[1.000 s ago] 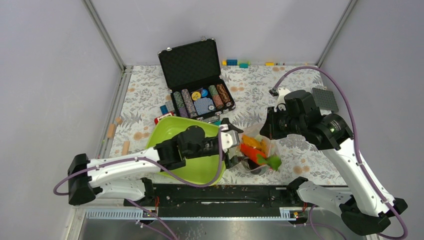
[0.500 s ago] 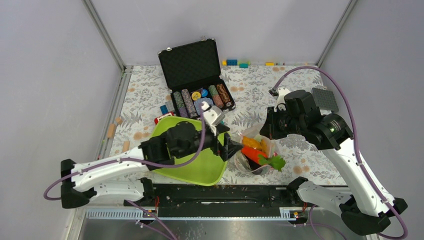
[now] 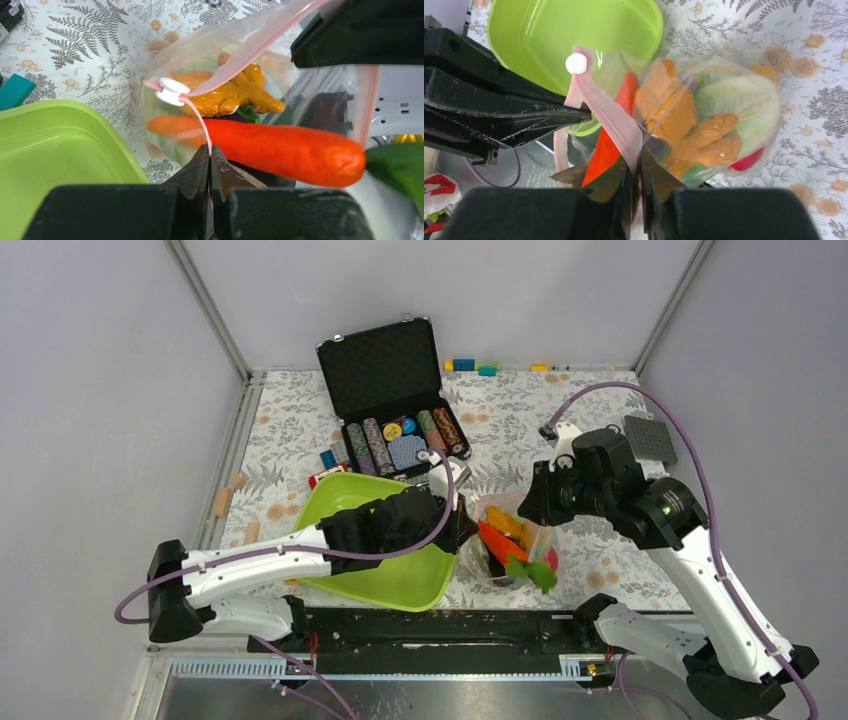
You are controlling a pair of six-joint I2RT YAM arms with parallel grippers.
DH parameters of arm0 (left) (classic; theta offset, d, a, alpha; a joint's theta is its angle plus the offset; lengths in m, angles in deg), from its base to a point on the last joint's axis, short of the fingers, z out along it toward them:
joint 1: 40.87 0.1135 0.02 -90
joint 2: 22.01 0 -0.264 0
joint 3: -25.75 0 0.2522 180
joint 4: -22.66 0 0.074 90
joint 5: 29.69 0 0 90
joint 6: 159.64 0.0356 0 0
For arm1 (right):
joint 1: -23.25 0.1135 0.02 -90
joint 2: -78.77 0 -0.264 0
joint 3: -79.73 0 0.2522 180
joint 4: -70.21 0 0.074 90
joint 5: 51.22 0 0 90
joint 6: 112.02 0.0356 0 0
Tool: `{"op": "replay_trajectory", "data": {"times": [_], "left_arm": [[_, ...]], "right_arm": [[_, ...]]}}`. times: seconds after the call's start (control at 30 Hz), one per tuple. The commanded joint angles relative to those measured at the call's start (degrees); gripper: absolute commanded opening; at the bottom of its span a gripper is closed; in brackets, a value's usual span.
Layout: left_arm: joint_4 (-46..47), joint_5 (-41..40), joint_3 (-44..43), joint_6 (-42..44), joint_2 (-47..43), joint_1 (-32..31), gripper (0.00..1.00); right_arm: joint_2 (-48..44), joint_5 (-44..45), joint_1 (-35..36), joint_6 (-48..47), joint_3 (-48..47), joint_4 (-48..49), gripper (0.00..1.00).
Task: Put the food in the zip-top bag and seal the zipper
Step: Adjust the fake vegetable in the zipper food storage bag.
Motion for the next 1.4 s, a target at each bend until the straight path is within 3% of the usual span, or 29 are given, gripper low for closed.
{"op": "replay_trajectory", "data": {"times": [0.0, 0.1, 0.33, 0.47, 0.6, 0.87, 1.1, 1.37], "left_arm": [[5.88, -3.90, -2.28, -4.99, -1.77, -1.43, 0.00], [6.10, -4.41, -1.98, -9.37, -2.89, -1.94, 0.00], [-1.62, -12.44, -8.24, -21.84, -1.75, -1.96, 0.00], [-9.23, -17.96, -14.08, -26.56, 0.57, -1.96, 0.00], [-14.42, -20.57, -19.00, -28.97, 3.38, -1.96, 0.00], [-17.69, -23.79, -24.31, -30.04, 7.52, -1.98, 0.00], [-18.02, -24.29, -25.12, -30.03, 8.44, -1.93, 0.00], [-17.86, -24.28, -25.26, -29.68, 8.68, -1.86, 0.00]], "right_arm": [[-4.36, -5.20, -0.37, -2.03, 2.79, 5.19, 0.25], [-7.35, -5.88, -0.39, -2.89, 3.56, 6.67, 0.43], [-16.48, -6.35, -0.37, -2.46, 5.33, 9.59, 0.69], [-18.46, 0.67, -0.36, 0.50, 2.00, 1.59, 0.65], [-20.29, -2.73, -0.37, -2.48, -1.39, -8.62, 0.63], [-24.24, -13.76, -0.36, -6.70, -3.59, -10.66, 0.64], [-21.48, -11.42, -0.37, -7.48, -1.98, -12.22, 0.64], [-17.08, -11.33, -0.38, -4.41, -4.15, -5.93, 0.38]]}}
